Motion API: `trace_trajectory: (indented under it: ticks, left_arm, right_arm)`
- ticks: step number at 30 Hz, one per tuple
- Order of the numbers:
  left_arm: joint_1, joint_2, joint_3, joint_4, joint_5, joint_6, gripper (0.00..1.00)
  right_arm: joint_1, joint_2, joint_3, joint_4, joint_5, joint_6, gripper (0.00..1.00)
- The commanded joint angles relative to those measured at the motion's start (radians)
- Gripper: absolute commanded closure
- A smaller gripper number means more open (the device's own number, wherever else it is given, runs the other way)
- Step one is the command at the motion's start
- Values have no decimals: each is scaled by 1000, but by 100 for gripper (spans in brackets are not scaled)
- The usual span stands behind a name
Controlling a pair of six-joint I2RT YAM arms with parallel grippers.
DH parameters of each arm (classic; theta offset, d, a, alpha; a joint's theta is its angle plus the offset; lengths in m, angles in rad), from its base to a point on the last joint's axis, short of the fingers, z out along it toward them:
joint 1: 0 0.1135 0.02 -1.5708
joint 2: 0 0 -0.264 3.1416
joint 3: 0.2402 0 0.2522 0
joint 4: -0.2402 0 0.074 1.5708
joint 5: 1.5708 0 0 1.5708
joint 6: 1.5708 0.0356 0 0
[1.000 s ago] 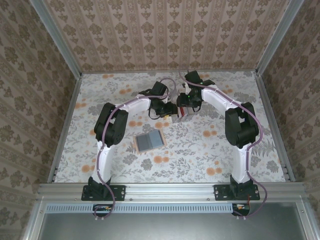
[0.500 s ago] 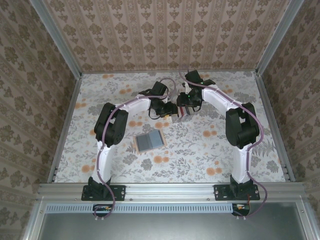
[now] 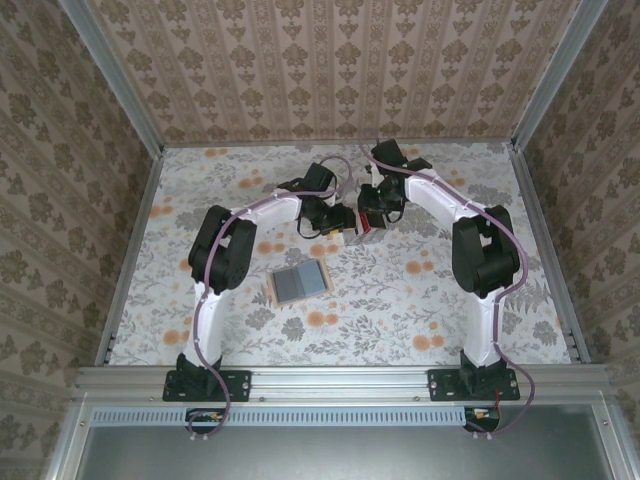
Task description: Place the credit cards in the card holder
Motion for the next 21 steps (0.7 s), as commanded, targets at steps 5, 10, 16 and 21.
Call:
trace_trajectory:
  ticks: [5, 10, 16, 21]
  left_arm:
    - [-4, 17, 1, 9, 14, -17, 57]
    - [-5, 15, -2, 5, 14, -14, 57]
    - [-7, 17, 3, 10, 17, -20, 57]
    - [-9, 9, -1, 11, 16, -19, 57]
  right_arm:
    - [-23, -16, 25, -51, -8, -21, 85]
    - [-31, -37, 11, -60, 17, -33, 77]
    - [-23, -41, 25, -81, 5, -40, 59]
    - [1, -20, 49, -120, 43, -56, 50]
